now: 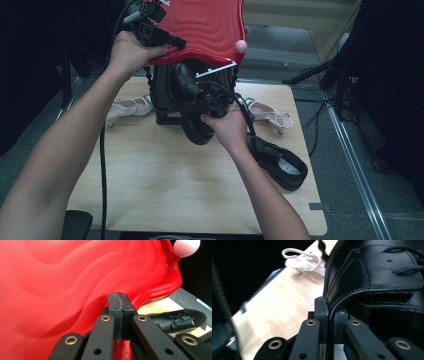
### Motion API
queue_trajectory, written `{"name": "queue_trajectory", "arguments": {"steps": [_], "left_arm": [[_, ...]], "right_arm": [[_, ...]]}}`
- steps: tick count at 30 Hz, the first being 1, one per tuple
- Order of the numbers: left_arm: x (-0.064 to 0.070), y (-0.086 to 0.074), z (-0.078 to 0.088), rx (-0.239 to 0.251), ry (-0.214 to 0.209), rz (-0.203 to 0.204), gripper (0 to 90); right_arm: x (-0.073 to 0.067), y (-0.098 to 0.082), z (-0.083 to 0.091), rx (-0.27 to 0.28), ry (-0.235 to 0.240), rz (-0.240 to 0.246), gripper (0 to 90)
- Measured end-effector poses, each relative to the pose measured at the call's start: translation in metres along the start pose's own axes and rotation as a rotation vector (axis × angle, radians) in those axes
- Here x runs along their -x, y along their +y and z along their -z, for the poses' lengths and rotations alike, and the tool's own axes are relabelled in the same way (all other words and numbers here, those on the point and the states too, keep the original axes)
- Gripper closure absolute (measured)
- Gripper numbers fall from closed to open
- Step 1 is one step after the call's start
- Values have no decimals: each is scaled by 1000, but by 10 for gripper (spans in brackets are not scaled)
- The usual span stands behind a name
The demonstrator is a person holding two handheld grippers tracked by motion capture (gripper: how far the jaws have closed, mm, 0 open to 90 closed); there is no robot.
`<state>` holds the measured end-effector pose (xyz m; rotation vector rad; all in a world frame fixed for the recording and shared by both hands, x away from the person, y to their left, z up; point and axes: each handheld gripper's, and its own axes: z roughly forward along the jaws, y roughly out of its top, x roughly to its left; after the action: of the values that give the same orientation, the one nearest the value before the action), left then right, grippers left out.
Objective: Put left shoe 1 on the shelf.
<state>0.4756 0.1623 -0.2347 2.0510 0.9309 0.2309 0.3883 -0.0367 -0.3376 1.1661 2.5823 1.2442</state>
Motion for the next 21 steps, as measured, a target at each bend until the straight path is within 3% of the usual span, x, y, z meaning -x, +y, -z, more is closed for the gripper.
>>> {"name": "queue_trajectory", "arguments": {"steps": [7,11,16,21], "left_arm": [[1,-2,2,0,8,-8,900],[1,-2,2,-1,11,-9,900],[1,-2,2,-3,11,3,900],[1,-2,2,-5,12,4,900]], "right_arm": [[2,-1,-24,10,-135,68,868],[4,-4,-39,-1,-185,120,869],[4,1,-48,25,-200,125,868],[8,10,-57,78,-191,85,867]]}}
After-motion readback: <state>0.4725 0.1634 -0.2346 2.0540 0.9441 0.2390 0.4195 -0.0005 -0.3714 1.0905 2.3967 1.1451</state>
